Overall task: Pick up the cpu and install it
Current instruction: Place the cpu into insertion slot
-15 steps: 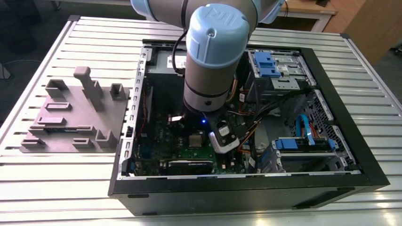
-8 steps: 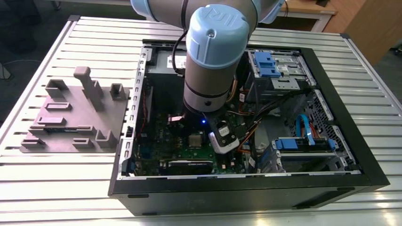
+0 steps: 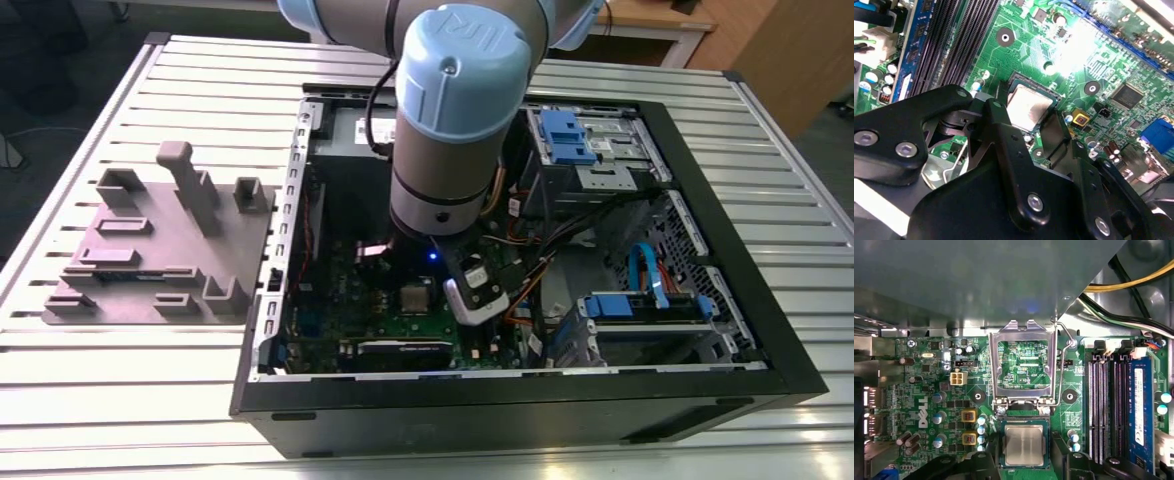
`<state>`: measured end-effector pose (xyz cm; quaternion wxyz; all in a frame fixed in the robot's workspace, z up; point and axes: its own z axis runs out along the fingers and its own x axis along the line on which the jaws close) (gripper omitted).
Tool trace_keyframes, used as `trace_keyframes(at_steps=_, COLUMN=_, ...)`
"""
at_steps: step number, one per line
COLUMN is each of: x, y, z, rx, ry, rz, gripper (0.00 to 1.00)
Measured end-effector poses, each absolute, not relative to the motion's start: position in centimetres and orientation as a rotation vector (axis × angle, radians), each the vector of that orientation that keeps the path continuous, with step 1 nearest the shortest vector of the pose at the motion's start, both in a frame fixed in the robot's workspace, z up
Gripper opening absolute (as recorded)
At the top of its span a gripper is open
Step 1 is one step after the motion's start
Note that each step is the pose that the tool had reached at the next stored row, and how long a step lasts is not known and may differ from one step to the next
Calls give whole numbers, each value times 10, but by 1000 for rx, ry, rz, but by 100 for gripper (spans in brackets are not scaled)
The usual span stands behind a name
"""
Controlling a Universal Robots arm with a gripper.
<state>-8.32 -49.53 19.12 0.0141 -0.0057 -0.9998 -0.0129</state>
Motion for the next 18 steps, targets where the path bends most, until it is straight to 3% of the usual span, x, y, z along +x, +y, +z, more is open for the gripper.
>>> trace_keyframes(at_steps=6, x=-83, y=-495, z=206, rx=-18, ry=-3111, rz=-40, gripper=51)
trace_keyframes(at_steps=11, x=-83, y=-495, z=217, rx=-18, ry=-3104, rz=-40, gripper=27)
trace_keyframes(at_steps=13, x=-83, y=-495, z=220, rx=-18, ry=-3100, rz=-40, gripper=27)
trace_keyframes(at_steps=14, x=-83, y=-495, z=221, rx=-18, ry=-3095, rz=-40, gripper=15)
trace_keyframes(at_steps=15, x=-83, y=-495, z=221, rx=-18, ry=-3095, rz=-40, gripper=11)
trace_keyframes(at_steps=18, x=-83, y=-495, z=221, rx=-18, ry=-3095, rz=-40, gripper=11)
